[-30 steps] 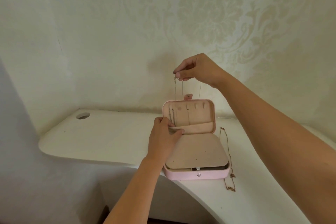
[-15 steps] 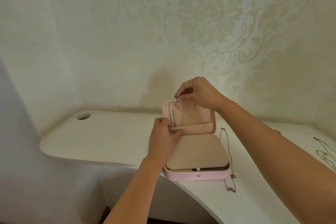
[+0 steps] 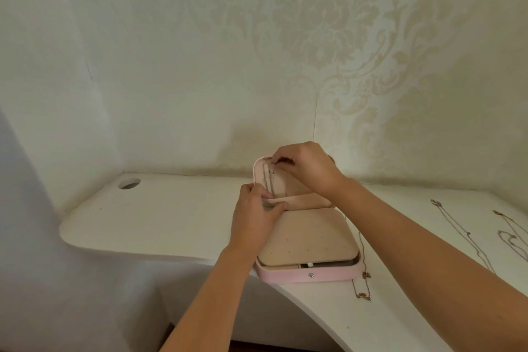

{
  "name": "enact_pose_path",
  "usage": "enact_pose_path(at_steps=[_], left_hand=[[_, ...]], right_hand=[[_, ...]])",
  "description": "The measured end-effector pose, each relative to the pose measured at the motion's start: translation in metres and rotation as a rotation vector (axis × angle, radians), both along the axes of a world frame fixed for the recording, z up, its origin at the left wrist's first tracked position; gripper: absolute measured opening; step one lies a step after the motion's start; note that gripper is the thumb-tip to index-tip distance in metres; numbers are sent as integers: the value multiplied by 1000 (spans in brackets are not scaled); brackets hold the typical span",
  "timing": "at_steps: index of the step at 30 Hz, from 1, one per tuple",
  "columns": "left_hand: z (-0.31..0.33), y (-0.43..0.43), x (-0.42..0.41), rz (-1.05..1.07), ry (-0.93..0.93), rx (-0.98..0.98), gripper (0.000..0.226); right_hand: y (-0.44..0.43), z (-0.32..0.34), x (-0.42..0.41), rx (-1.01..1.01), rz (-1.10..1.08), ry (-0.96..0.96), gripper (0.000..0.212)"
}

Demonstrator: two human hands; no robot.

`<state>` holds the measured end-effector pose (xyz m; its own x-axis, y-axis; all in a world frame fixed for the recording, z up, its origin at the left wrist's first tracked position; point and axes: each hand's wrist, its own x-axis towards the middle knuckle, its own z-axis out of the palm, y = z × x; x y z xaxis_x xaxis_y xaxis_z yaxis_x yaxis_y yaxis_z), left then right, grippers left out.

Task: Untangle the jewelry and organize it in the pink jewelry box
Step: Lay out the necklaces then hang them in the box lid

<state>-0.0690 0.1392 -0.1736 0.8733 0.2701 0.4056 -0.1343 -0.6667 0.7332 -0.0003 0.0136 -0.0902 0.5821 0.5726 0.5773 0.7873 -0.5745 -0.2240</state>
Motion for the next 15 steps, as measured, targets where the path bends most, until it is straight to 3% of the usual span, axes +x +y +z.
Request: enact_pose_path(at_steps=[15], left_hand=[[-2, 1, 2, 6, -17, 14, 30]], right_hand=[[-7, -16, 13, -98, -17, -204, 15]])
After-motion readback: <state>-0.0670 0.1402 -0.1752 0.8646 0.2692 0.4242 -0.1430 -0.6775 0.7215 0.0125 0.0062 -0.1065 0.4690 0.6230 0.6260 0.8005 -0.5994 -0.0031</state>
